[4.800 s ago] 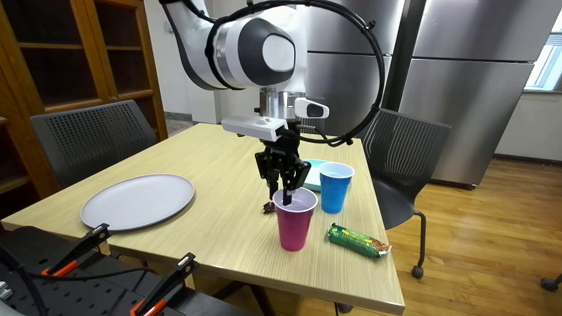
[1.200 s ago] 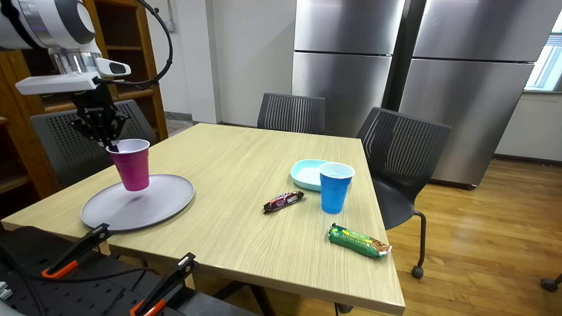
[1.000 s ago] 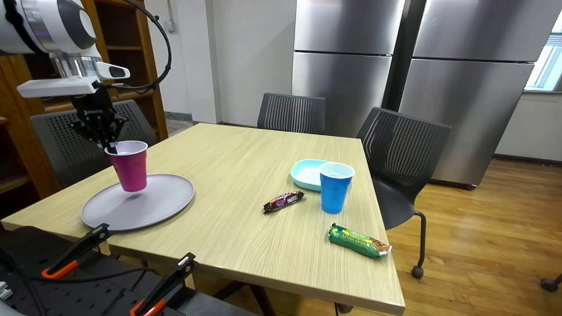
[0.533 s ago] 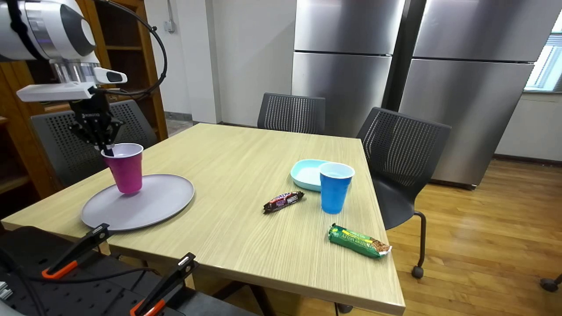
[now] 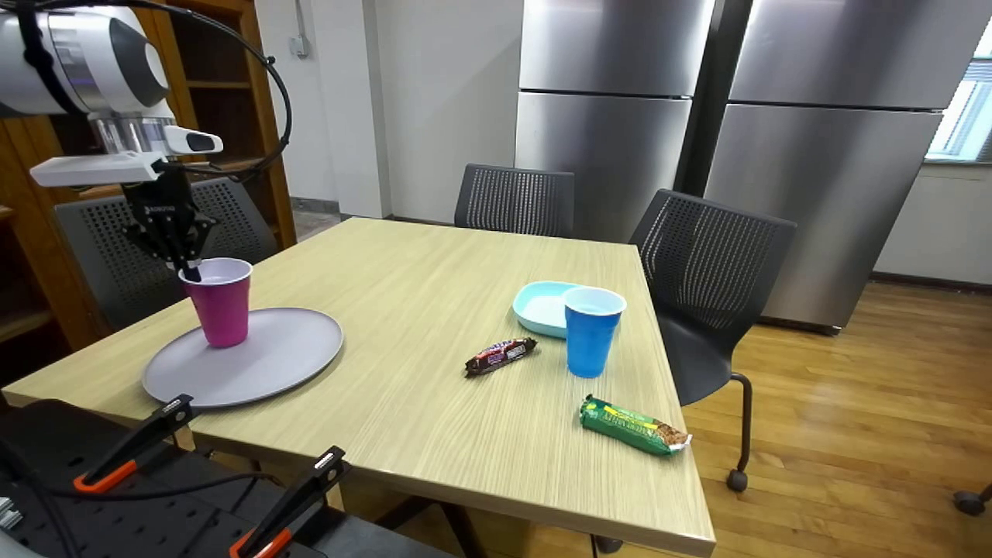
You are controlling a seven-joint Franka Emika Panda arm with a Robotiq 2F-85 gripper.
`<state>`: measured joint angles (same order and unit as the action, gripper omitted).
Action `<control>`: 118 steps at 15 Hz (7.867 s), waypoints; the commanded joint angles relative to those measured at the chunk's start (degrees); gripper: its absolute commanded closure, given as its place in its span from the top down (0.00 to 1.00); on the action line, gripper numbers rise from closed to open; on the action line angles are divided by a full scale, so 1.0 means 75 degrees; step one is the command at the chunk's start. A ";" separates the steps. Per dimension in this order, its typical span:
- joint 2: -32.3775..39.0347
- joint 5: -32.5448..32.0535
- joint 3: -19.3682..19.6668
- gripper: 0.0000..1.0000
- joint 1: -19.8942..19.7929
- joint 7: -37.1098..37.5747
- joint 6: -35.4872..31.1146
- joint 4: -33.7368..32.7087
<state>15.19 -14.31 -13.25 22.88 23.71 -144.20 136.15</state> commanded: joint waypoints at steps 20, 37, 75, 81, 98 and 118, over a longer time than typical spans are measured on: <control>-0.1907 0.1247 -0.0099 1.00 -0.0457 -0.0610 0.0990 0.0044; -0.2786 0.2040 0.1287 1.00 -0.2355 -0.1009 0.1115 0.0520; -0.0108 0.2299 0.2997 1.00 -0.4219 -0.3689 0.0770 -0.1410; 0.1004 0.2326 0.2930 1.00 -0.4068 -0.3166 0.0285 -0.1728; 0.2597 0.2152 0.3444 1.00 -0.3604 -0.1827 -0.1096 -0.1871; 0.2870 0.1988 0.3582 0.03 -0.3490 -0.1740 -0.1146 -0.1901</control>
<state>36.28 2.58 12.67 -4.63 8.39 -152.56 122.35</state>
